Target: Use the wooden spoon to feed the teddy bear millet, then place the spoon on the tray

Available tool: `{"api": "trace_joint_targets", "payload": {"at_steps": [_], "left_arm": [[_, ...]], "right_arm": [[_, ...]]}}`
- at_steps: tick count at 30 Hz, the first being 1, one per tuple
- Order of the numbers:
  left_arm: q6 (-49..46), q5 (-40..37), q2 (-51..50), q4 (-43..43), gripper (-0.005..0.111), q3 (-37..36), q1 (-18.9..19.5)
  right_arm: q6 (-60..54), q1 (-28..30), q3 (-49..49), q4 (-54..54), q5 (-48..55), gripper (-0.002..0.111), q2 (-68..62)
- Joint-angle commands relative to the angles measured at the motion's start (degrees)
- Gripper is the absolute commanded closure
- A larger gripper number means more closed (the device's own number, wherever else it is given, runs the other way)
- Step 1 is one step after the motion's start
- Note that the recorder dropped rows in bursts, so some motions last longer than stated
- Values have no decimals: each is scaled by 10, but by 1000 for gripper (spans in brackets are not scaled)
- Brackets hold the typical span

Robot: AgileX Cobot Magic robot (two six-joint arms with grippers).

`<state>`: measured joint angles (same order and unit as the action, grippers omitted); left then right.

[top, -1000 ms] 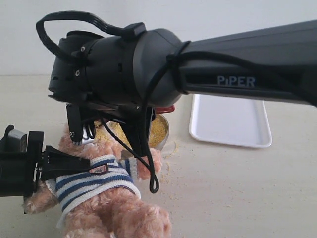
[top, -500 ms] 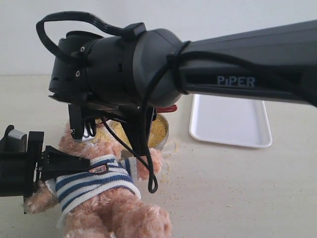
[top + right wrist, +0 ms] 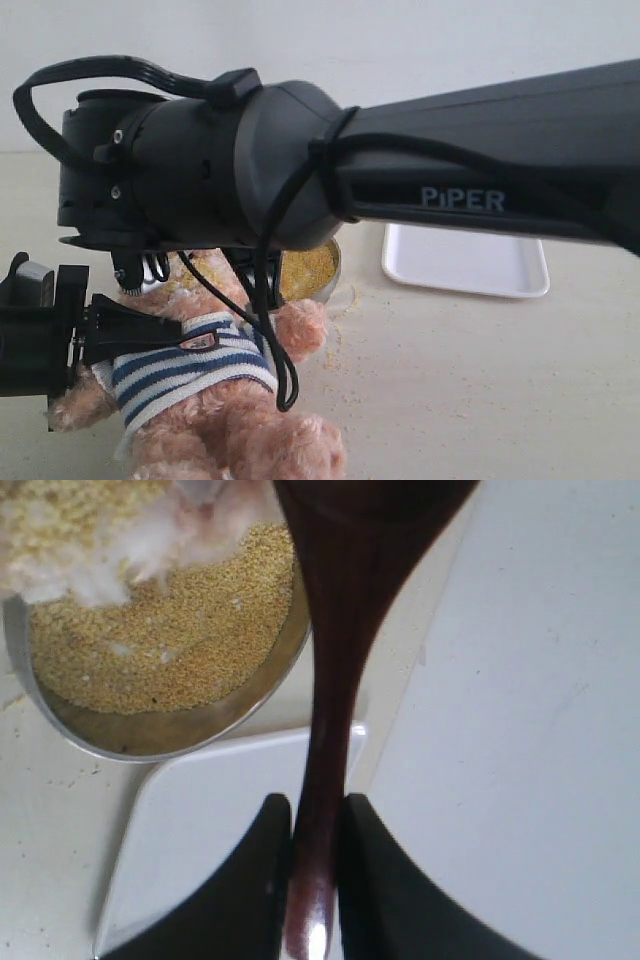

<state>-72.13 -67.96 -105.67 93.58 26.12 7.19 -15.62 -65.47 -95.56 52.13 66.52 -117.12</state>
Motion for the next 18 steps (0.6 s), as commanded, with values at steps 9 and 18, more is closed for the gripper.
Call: {"api": "trace_joint_targets", "payload": {"at_steps": [9, 18], "left_arm": [[1, -20, -1, 0, 102, 0, -4], [1, -20, -1, 1, 102, 0, -4]], "right_arm": [[10, -18, 3, 55, 22, 109, 5], [35, -18, 3, 66, 34, 109, 5]]}}
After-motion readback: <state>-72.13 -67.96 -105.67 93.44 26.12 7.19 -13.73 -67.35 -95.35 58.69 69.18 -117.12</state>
